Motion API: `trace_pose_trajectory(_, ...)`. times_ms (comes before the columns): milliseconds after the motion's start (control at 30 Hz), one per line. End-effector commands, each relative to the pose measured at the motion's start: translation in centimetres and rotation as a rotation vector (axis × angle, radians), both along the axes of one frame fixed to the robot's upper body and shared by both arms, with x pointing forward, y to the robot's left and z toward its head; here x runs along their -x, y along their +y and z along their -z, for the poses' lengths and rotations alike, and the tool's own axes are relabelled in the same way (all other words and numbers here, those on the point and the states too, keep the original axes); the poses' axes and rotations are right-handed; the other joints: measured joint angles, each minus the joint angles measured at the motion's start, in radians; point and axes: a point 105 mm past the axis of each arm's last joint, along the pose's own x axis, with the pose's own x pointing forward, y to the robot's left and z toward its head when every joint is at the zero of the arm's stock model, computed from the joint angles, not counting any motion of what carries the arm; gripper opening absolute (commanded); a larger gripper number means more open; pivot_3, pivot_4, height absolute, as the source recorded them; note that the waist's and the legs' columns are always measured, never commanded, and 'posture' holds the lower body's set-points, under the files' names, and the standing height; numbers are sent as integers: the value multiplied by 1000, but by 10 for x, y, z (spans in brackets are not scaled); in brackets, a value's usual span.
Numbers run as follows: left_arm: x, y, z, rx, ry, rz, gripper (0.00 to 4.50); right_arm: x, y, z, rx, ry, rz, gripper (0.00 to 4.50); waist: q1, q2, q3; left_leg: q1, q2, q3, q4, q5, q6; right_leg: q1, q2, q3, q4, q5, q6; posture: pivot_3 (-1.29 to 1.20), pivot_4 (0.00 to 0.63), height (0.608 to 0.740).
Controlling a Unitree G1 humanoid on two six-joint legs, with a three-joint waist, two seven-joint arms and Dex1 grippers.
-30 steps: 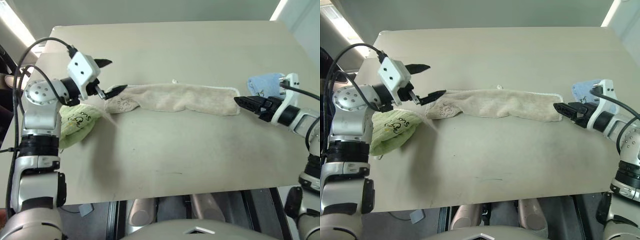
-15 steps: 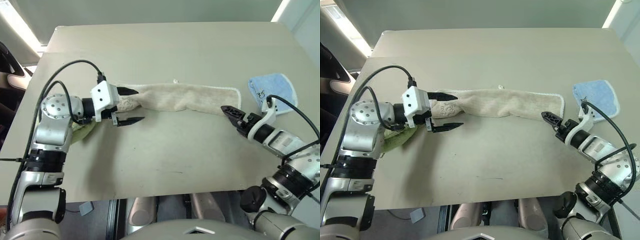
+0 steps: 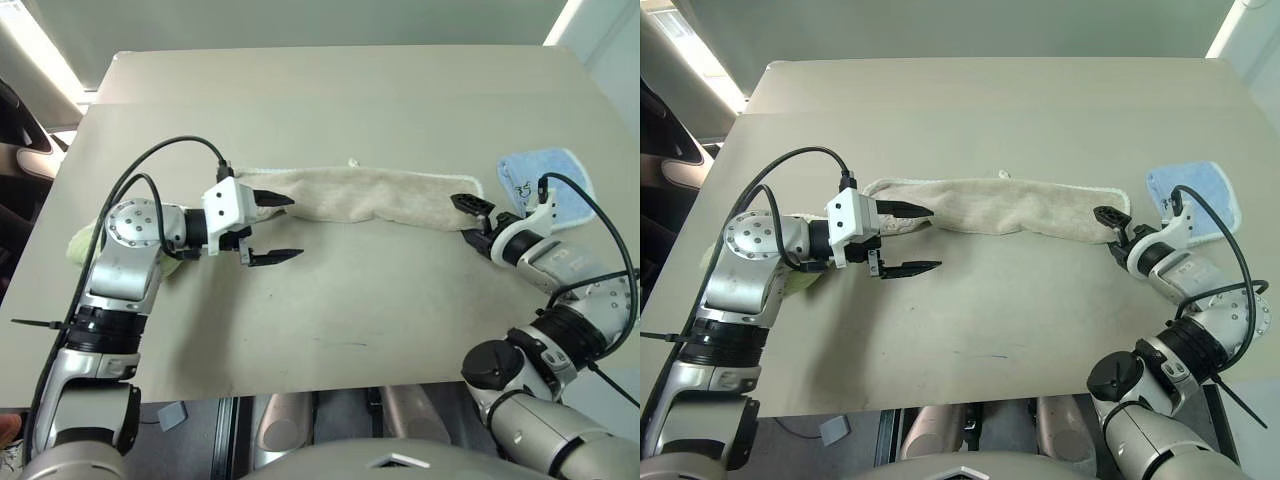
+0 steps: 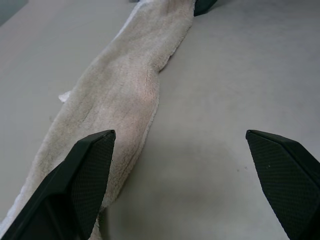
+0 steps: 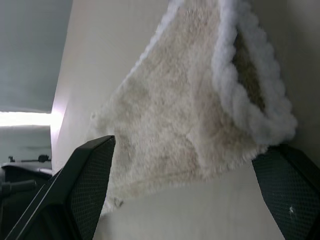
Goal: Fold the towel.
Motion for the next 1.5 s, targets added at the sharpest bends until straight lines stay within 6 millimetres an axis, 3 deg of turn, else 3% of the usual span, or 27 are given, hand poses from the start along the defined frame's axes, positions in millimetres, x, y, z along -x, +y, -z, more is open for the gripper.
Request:
trace_pose_trajectory(33,3,-4,-8,11,-34,12,4500,-2,-15,8,8,47,107,4268,0,0,0,0,0,0,0,0,0,0,0,0,0,0,0,0,150,735)
trace_pose_trajectory(100,3,-5,-8,14,-38,8,4500,-3,-20,10,10,56,147,3879,1,0,0,0,0,0,0,0,0,0,0,0,0,0,0,0,150,735)
trace_pose_trajectory(300,8,-7,-4,17,-30,2,4500,-3,-35,4,35,22,217,1678,8,0,0,-1,-1,0,-1,0,0,0,-1,0,-1,0,2,0,150,735)
trace_pose_trajectory(433,9,-6,-1,21,-23,-10,4500,-2,-60,-14,124,-33,268,231,10,1,0,-3,-1,0,-2,-1,0,-3,-1,0,-1,2,5,0,150,735)
trace_pose_trajectory(467,9,-7,-1,21,-23,-10,4500,-2,-65,-18,139,-44,279,70,10,1,0,-3,-1,0,-1,-1,0,-3,-1,0,-1,2,6,0,150,735)
trace_pose_trajectory(633,8,-8,1,23,-20,-11,4500,-2,-80,-51,280,-161,234,70,10,1,0,-4,-1,0,-2,-1,0,-4,-1,0,-1,3,8,0,150,735)
trace_pose_trajectory(733,7,-11,3,23,-17,-4,4500,-6,-60,-70,504,-236,62,70,9,1,1,-4,-1,0,-2,-1,0,-4,-1,0,-1,3,9,0,150,735)
trace_pose_trajectory(867,6,-14,4,26,-19,0,4500,-7,-23,-77,772,-326,-192,70,6,1,1,-3,-1,0,-2,-1,0,-4,-1,0,-1,2,13,0,150,735)
trace_pose_trajectory(1000,6,-16,4,36,-22,0,4500,-8,20,-79,1014,-467,-476,70,5,1,1,-3,-1,0,-2,0,0,-3,-1,0,-1,-1,17,0,150,735)
trace_pose_trajectory(1167,7,-20,4,52,-26,-1,4500,-17,65,-70,1129,-588,-704,70,2,1,0,-3,-1,0,-1,0,0,-3,-1,0,-2,-1,17,0,150,735)
trace_pose_trajectory(1267,9,-24,5,66,-26,-5,4500,-19,102,-55,1147,-654,-838,70,1,1,0,-4,-1,0,-1,0,0,-3,-1,-1,-2,3,12,0,150,735)
trace_pose_trajectory(1367,11,-26,5,80,-24,-13,4500,-24,115,-42,1166,-667,-880,70,1,1,0,-4,-1,0,-1,0,0,-3,-1,-1,-3,5,10,0,150,735)
trace_pose_trajectory(1500,15,-23,6,95,-17,-42,4500,-27,118,-36,1159,-666,-884,70,3,1,1,-5,-1,0,-1,0,0,-3,-2,-2,-4,5,10,0,150,735)
